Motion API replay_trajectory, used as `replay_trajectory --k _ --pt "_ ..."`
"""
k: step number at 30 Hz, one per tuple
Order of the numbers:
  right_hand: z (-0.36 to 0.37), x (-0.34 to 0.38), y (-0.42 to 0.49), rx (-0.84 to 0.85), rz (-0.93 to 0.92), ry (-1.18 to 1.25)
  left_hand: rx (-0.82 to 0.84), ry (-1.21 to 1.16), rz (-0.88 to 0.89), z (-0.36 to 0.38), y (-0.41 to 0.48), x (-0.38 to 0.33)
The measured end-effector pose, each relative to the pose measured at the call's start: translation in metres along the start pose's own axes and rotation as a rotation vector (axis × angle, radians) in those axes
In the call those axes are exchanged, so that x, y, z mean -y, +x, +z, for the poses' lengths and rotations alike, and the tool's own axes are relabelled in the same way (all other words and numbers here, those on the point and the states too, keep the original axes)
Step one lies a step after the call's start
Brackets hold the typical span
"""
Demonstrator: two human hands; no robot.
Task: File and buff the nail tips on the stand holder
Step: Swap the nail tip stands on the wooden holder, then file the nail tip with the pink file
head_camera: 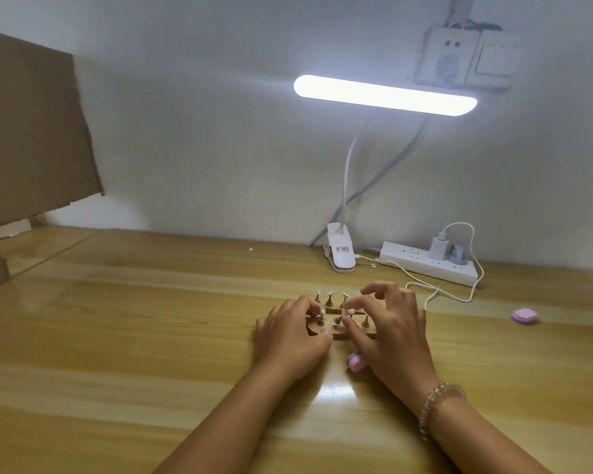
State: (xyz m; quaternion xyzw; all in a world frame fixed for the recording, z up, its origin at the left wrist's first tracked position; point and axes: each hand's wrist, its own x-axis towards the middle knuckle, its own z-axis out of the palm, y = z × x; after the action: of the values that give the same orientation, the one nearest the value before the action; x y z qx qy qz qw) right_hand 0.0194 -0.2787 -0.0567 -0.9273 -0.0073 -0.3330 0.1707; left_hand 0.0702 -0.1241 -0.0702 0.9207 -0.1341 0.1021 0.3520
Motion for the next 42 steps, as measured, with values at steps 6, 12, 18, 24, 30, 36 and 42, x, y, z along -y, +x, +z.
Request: replay_trajectory --k 6,12,18,24,30,36,42 --pt "0.006 -0.003 0.005 0.047 0.034 0.039 -0.011 -0.029 0.019 0.0 0.001 0.0" --pt "0.008 0.002 0.009 0.095 0.081 0.054 -0.009 -0.052 0.034 -0.001 0.0 -0.001" --pt "-0.013 -0.005 -0.003 0.084 0.047 -0.044 -0.027 -0.053 0.049 -0.003 -0.002 -0.002" --pt "-0.026 -0.008 -0.03 0.285 0.076 -0.074 -0.061 -0.04 0.056 -0.002 -0.003 -0.003" --pt "-0.026 -0.005 -0.034 0.274 0.02 -0.009 -0.109 -0.007 0.104 -0.004 -0.008 -0.004" --pt "-0.029 -0.009 -0.039 0.267 0.07 0.063 -0.078 -0.078 0.126 -0.005 -0.008 -0.006" --pt "-0.028 -0.01 -0.038 0.275 0.072 0.102 -0.037 -0.076 0.145 -0.005 -0.007 -0.005"
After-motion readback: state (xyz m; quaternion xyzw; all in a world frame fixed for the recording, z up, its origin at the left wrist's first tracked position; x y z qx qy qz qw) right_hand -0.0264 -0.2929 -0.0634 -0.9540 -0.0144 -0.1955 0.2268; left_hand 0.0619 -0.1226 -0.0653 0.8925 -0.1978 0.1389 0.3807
